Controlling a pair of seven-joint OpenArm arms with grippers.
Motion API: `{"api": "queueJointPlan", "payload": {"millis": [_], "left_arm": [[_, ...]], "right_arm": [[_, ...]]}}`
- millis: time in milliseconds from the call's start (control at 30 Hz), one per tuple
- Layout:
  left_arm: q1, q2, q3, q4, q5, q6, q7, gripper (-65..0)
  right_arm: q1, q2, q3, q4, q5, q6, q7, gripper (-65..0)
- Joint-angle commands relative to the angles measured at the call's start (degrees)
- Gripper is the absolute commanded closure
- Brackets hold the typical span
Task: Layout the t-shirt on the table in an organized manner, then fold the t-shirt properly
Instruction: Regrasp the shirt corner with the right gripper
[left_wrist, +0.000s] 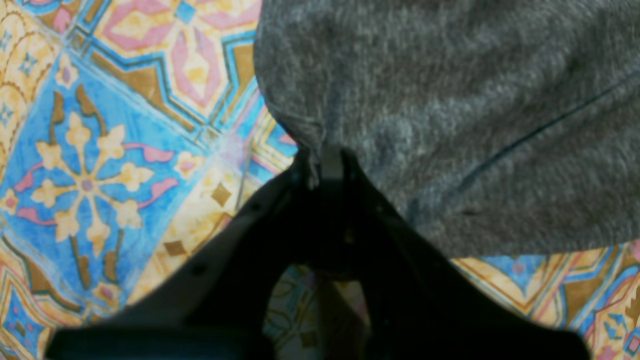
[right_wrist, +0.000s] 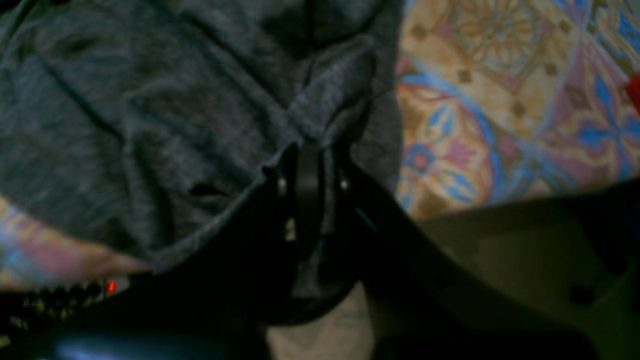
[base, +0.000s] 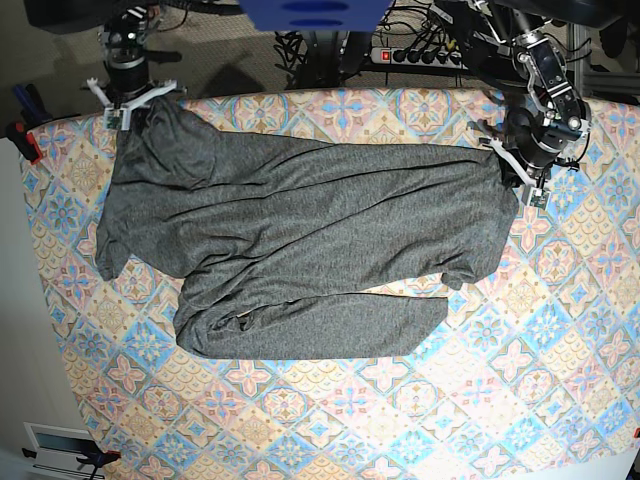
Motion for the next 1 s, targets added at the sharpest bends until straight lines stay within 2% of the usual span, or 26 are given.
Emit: {"api": "queueJointPlan", "payload": {"millis": [0,333,500,600,733,833,967], "left_arm": [[-0.21,-0.56,0.02,0.74,-0.40,-0.32,-0.42,-2.4],[-0.29,-0.56,0.02,0.74,-0.40,-0.32,-0.33,-2.4],[-0.29,-0.56,0.11,0.74,-0.40,-0.32,-0.25,-2.4],[-0.29,-0.56,0.11,0.74,-0.40,-0.32,-0.25,-2.4],[-0.29,-0.56,0.11,0.74,-0.40,-0.32,-0.25,-2.4],[-0.21,-0.56,0.11,0.66,-0.13,-0.32,-0.25,-2.4],[-0.21,-0.56,0.11,0.66,-0.04,-0.32,-0.25,-2.4]], "right_arm": [[-0.55,0.30,-1.60,1.95,0.63,0.08,1.50,0.0],[-9.52,0.64,-22.00,5.38,-0.07,0.17,1.94,0.0],[-10.31,0.64,-28.77,4.94,-7.81,0.17,5.19,0.0],[-8.20,0.64,-28.77,4.85,-12.12,0.08,6.34,0.0],[-7.67,0.55,-26.13,5.12,-13.08,0.08,4.40,-0.4],[-7.67,0.55,-24.29,5.47,-13.08,0.08,2.20,-6.4],[-7.67,0.55,-21.74,7.40,-13.08,0.08,2.20,-17.0]]}}
